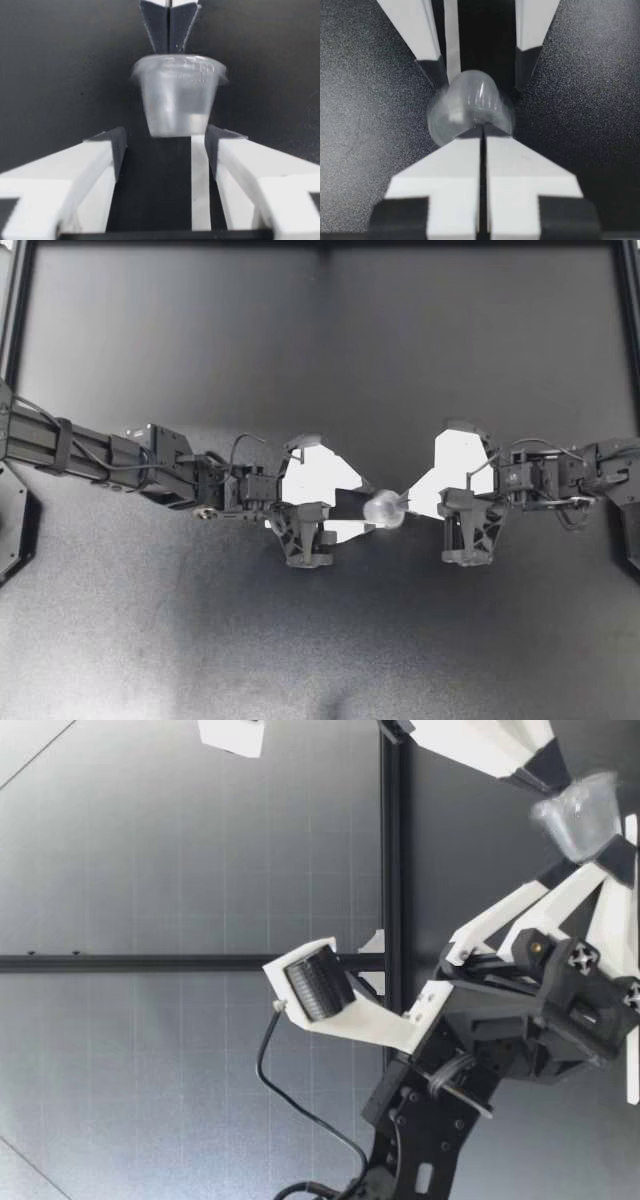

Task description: Pick up the plastic cup and open its lid.

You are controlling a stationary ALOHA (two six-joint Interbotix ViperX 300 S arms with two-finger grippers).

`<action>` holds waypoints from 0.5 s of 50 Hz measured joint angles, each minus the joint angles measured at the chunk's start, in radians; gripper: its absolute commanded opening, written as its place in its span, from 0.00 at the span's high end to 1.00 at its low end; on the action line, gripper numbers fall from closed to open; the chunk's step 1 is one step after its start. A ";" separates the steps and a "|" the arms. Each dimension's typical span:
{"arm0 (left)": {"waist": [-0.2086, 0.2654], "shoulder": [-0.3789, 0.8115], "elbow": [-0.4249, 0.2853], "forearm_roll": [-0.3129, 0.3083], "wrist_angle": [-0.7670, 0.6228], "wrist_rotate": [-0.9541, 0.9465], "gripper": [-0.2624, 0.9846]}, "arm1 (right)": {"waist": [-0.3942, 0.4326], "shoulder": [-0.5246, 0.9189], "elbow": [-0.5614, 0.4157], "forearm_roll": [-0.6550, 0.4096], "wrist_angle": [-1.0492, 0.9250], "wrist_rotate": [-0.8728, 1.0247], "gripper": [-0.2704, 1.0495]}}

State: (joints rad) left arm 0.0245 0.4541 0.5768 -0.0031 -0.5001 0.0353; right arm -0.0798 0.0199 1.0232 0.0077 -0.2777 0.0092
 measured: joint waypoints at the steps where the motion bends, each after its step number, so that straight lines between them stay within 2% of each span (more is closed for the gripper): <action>1: -0.002 0.000 -0.002 0.000 0.000 -0.002 0.34 | 0.000 0.002 0.000 0.000 0.002 0.000 0.94; 25: 0.000 0.002 -0.012 0.000 0.005 -0.003 0.36 | 0.008 0.083 -0.064 0.000 0.006 0.002 0.94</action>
State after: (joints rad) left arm 0.0245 0.4556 0.5645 -0.0031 -0.4955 0.0322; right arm -0.0721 0.1028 0.9587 0.0077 -0.2715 0.0107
